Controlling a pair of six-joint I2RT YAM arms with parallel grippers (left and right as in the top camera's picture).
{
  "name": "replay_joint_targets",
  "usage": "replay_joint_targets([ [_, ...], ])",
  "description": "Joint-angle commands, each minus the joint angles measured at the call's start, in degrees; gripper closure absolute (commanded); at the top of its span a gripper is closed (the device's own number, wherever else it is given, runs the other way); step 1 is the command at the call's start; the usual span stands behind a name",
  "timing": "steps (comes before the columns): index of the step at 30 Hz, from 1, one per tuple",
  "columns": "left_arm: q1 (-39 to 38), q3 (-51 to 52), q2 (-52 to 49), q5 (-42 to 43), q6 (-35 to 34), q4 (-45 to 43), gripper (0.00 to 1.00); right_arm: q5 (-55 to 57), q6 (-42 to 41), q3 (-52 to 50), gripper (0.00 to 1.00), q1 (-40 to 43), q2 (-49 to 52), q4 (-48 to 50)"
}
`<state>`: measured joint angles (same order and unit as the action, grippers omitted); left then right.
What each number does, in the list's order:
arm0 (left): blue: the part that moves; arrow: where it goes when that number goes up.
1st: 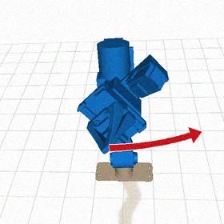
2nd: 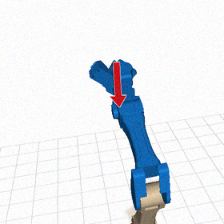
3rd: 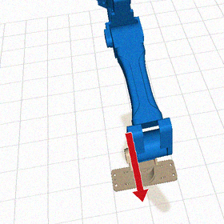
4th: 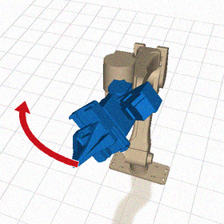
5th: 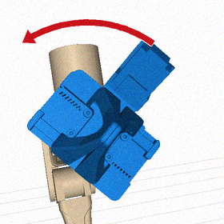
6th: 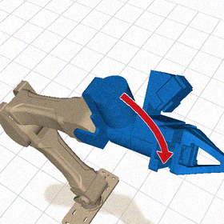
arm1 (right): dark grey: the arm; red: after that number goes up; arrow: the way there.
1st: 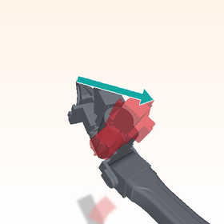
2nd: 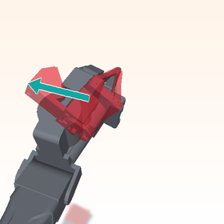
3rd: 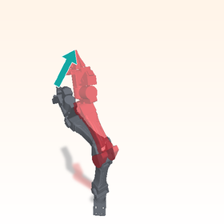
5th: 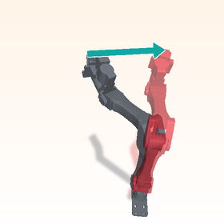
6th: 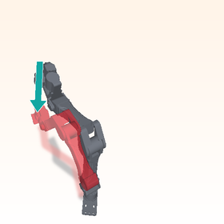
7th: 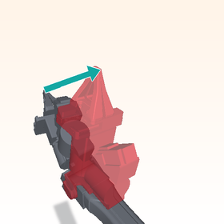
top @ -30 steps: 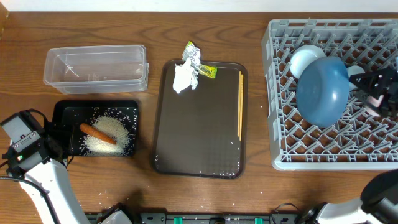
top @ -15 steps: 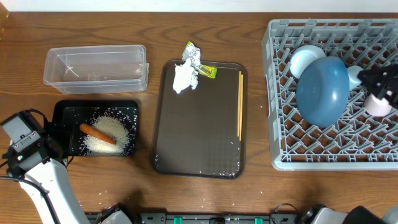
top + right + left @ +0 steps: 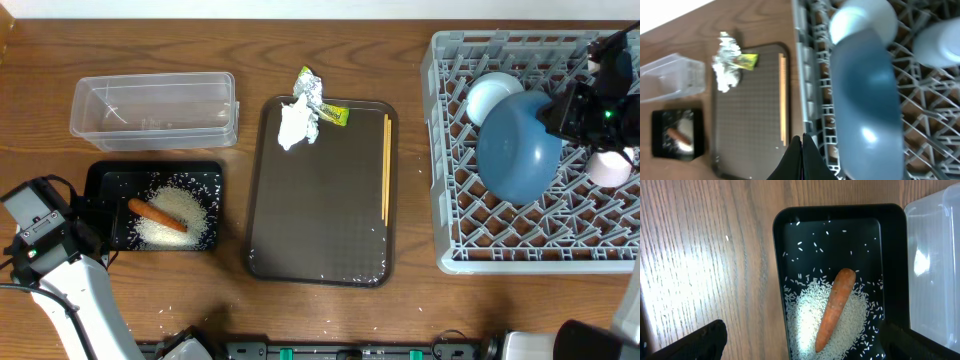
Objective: Sort waste into correct bins and load items into the dishwasher rack
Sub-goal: 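Stand the blue plate upright in the rack and open the right gripper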
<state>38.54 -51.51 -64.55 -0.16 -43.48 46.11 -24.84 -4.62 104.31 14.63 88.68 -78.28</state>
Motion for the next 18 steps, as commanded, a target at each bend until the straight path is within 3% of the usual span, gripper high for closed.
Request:
replay_joint_targets([
  [1, 0.24, -1.18, -0.20, -0.28, 0.11, 0.13, 0.02, 5.38, -3.08, -0.83, 0.99, -0.83, 2.32, 0.26],
  [8, 0.24, -1.18, -0.20, -0.28, 0.11, 0.13, 0.02, 5.55, -3.10, -1.86, 0.99, -0.76, 7.10, 0.98],
  [13, 0.24, -1.18, -0.20, -0.28, 0.11, 0.13, 0.02, 13.29, -7.93, -1.84, 0.99, -0.46, 7.06, 0.61],
  [18, 0.24, -1.18, -0.20, -0.28, 0.11, 0.13, 0.02, 13.53, -8.63, -1.84, 0.99, 0.07, 5.79, -1.64],
])
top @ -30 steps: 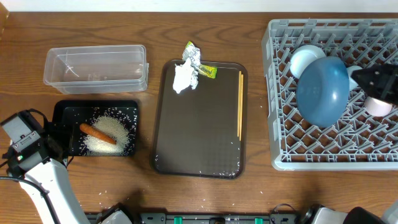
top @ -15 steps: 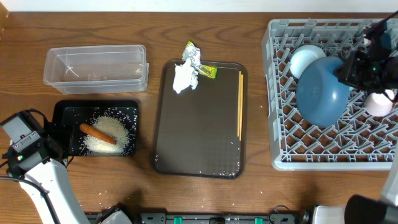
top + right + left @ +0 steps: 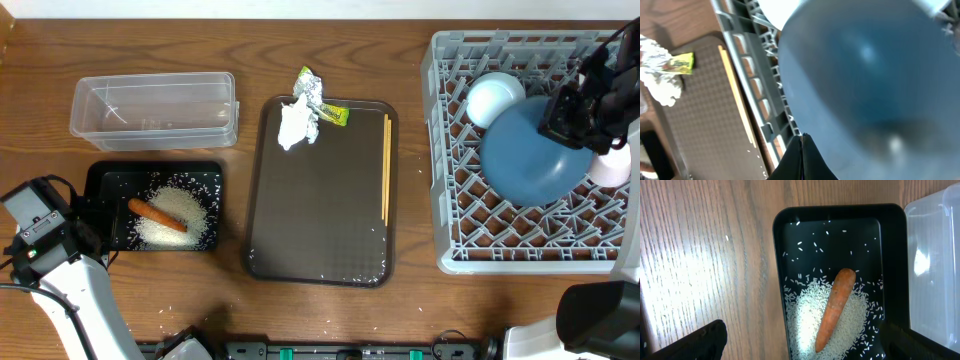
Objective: Sort waste into correct bins and load items into the dishwasher rack
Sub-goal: 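Stand the blue plate upright in the rack and open the right gripper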
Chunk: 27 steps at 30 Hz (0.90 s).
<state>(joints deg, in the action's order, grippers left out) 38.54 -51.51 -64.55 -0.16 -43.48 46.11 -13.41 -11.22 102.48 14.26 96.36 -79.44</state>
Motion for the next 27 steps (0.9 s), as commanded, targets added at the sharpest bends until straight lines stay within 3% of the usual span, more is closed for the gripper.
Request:
replay_joint_targets([
  [1, 0.24, -1.18, -0.20, -0.28, 0.11, 0.13, 0.02, 2.08, -2.05, 0.00, 0.99, 0.33, -2.56, -0.52],
  [9, 0.24, -1.18, -0.20, -0.28, 0.11, 0.13, 0.02, 2.03, -3.17, 0.07, 0.98, 0.35, -11.89, 0.20],
  [15, 0.24, -1.18, -0.20, -0.28, 0.11, 0.13, 0.02, 2.01, -3.15, 0.07, 0.91, 0.33, -18.16, 0.39],
  [22, 0.24, -1.18, -0.20, -0.28, 0.11, 0.13, 0.02, 1.99, -3.13, -0.37, 0.87, 0.24, -18.99, -1.25],
  [24, 0.24, -1.18, -0.20, -0.28, 0.11, 0.15, 0.02, 1.92, -3.13, -1.09, 0.77, -0.48, -18.64, -1.60],
  [27, 0.24, -1.18, -0.20, -0.28, 0.11, 0.13, 0.02, -1.97, -2.16, -2.73, 0.49, -2.40, -18.03, -1.18],
])
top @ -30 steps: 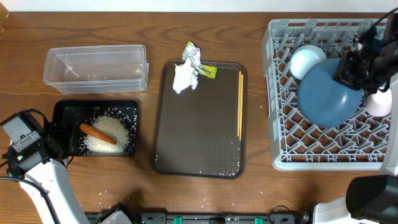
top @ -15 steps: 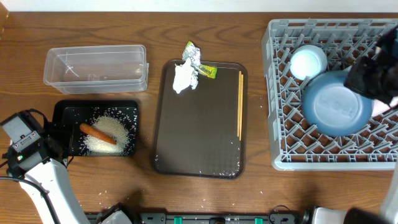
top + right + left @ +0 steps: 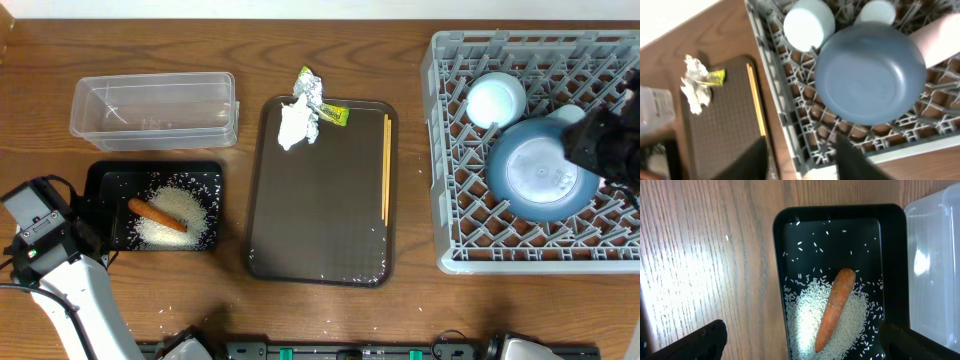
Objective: Sort waste into correct bins and load items into the dishwasher rack
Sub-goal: 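Stand the blue plate upright in the rack and open the right gripper, then move the right gripper toward the chopsticks on the tray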
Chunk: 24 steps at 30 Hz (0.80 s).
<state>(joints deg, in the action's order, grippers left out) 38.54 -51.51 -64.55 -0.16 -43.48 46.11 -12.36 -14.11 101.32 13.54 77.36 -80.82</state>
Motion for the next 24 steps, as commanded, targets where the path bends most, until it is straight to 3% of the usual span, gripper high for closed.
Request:
replay_joint_targets([
  [1, 0.24, -1.18, -0.20, -0.28, 0.11, 0.13, 0.02, -6.27, 2.32, -2.25, 0.44, -2.56, 1.11, 0.76],
  [3, 0.24, -1.18, -0.20, -0.28, 0.11, 0.13, 0.02, -13.70, 5.79, -3.98, 0.35, -4.96, 1.27, 2.84],
  [7, 0.24, -1.18, -0.20, -0.28, 0.11, 0.13, 0.02, -17.70, 5.73, -7.67, 0.02, -12.79, 1.51, 10.73],
  [11, 0.24, -1.18, -0.20, -0.28, 0.11, 0.13, 0.02, -11.06, -1.62, -11.21, 0.01, -23.34, 3.19, 21.11],
  [16, 0.24, -1.18, -0.20, -0.28, 0.11, 0.15, 0.02, 8.50, -10.51, -11.82, 0.01, -35.26, 10.93, 28.04],
  [24, 0.24, -1.18, -0.20, -0.28, 0.11, 0.13, 0.02, 12.70, -13.86, -8.26, 0.01, -42.51, 29.27, 30.75],
])
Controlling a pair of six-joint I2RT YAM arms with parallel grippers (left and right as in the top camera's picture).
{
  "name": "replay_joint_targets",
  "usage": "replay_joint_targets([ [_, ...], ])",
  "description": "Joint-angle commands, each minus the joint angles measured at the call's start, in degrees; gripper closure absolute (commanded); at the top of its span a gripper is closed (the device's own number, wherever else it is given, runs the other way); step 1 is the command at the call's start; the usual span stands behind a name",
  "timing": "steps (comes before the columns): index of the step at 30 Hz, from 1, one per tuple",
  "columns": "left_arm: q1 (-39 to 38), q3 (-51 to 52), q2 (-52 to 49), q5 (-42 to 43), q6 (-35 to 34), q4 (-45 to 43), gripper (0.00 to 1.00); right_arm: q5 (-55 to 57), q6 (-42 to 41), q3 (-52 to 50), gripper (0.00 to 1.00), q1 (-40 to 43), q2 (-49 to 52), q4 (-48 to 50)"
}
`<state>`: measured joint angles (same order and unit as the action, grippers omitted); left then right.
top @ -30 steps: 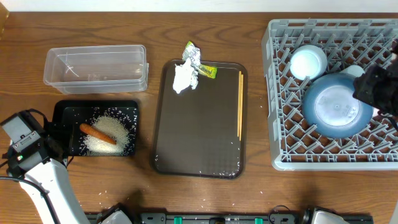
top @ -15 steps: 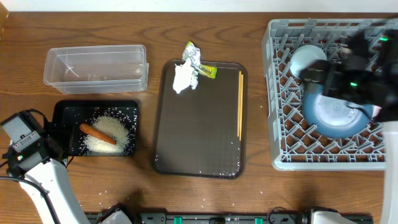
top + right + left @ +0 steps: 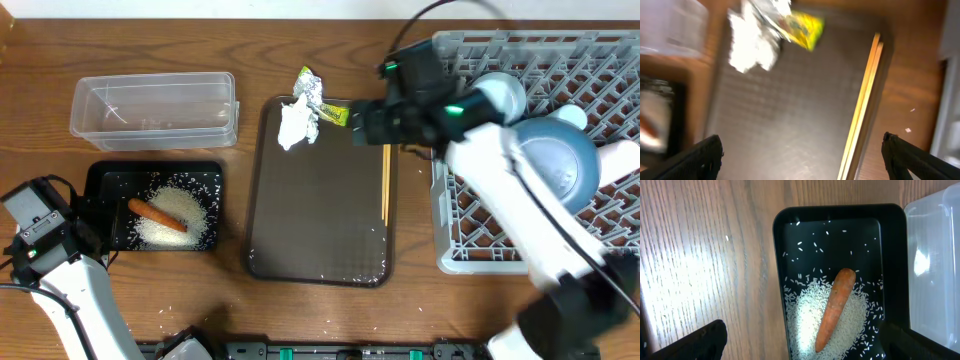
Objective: Sort waste into correct bins and load items into the dishwasher rack
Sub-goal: 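Move the right gripper toward the chopsticks on the tray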
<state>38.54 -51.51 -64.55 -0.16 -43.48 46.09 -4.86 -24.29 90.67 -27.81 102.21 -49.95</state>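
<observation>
In the right wrist view my right gripper [image 3: 802,160] hangs open over the brown tray [image 3: 790,115], with nothing between its fingers. A pair of chopsticks [image 3: 865,100] lies along the tray's right edge. A crumpled white tissue [image 3: 752,42] and a yellow wrapper [image 3: 802,22] lie at the tray's far end. The blue bowl [image 3: 555,170] and a white cup [image 3: 495,95] rest in the grey dishwasher rack [image 3: 450,240]. My left gripper [image 3: 802,345] is open above the black bin [image 3: 782,255], which holds rice and a carrot [image 3: 835,310].
A clear plastic container [image 3: 155,105] stands behind the black bin [image 3: 100,180]. A few rice grains lie on the wooden table near its front edge. My right arm [image 3: 500,170] stretches from the rack side across to the tray.
My right gripper was open over the rack beside the blue bowl. Now it is open over the far right part of the brown tray, near the chopsticks. The left arm has not moved.
My right gripper first held the blue bowl on edge above the rack, then held it lower and tilted. Then the bowl lay in the rack and the gripper was open. Now that gripper is over the tray. The left gripper stayed open above the black bin throughout.
</observation>
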Motion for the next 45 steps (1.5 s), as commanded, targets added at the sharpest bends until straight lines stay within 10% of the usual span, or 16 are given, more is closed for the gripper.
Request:
replay_joint_targets([
  [1, 0.24, -1.18, -0.20, -0.28, 0.11, 0.15, 0.02, 6.43, -4.66, 2.69, 0.01, -1.27, 6.34, -0.11],
  [10, 0.24, -1.18, -0.20, -0.28, 0.11, 0.15, 0.02, 6.54, -5.90, 2.86, 0.08, -1.36, 16.33, 0.15],
  [17, 0.24, -1.18, -0.20, -0.28, 0.11, 0.15, 0.02, 6.60, -6.56, 2.86, 0.35, -2.01, 18.25, 0.92],
  [45, 0.24, -1.18, -0.20, -0.28, 0.11, 0.17, 0.02, 10.88, -8.09, 1.55, 0.34, -1.36, 20.09, 2.54],
])
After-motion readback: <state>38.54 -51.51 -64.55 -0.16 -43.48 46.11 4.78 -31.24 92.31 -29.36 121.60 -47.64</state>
